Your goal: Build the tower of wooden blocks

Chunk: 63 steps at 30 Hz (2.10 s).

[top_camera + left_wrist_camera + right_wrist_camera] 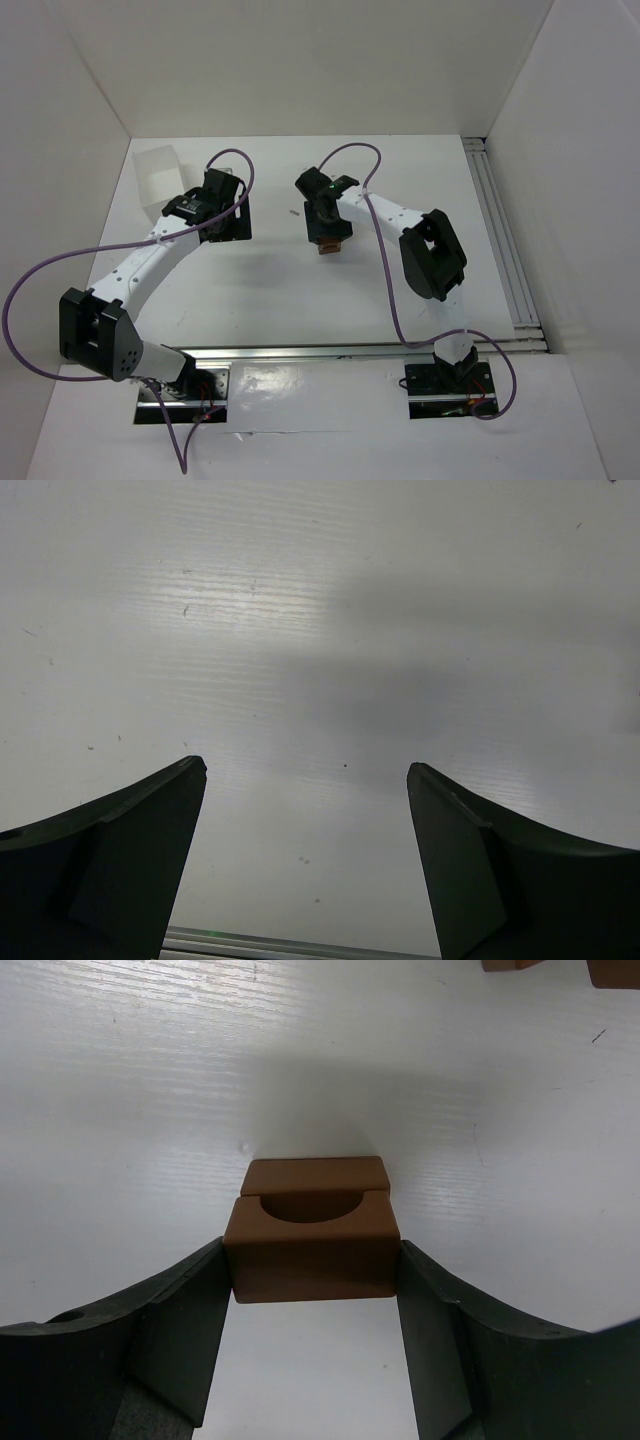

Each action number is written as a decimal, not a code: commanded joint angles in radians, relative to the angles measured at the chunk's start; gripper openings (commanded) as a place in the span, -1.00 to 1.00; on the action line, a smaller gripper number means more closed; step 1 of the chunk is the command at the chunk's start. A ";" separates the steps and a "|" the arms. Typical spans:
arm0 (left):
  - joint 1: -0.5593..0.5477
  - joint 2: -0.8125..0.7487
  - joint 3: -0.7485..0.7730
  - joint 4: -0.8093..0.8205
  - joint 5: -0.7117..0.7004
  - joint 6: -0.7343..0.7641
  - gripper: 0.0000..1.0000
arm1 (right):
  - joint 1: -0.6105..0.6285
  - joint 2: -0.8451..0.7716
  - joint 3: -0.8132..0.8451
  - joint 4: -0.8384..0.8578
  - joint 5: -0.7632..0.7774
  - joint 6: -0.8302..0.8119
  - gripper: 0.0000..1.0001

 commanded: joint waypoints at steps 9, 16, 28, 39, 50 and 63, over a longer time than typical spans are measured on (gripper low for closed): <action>-0.004 -0.012 0.021 0.004 0.005 -0.011 0.89 | 0.013 0.017 0.004 -0.015 0.027 -0.011 0.41; -0.004 -0.012 0.021 0.004 0.005 -0.011 0.89 | 0.013 0.017 0.004 -0.024 0.036 -0.011 0.50; -0.004 -0.012 0.021 0.004 0.014 -0.011 0.89 | 0.013 0.017 0.022 -0.024 0.036 -0.002 0.40; -0.004 -0.012 0.012 0.004 0.014 -0.011 0.89 | 0.013 0.027 0.031 -0.024 0.036 -0.002 0.40; -0.004 -0.012 0.012 0.004 0.014 -0.011 0.89 | 0.013 0.036 0.098 -0.035 0.026 -0.020 0.98; -0.004 -0.021 0.012 0.004 0.014 -0.011 0.89 | 0.004 0.013 0.146 -0.067 0.064 -0.027 1.00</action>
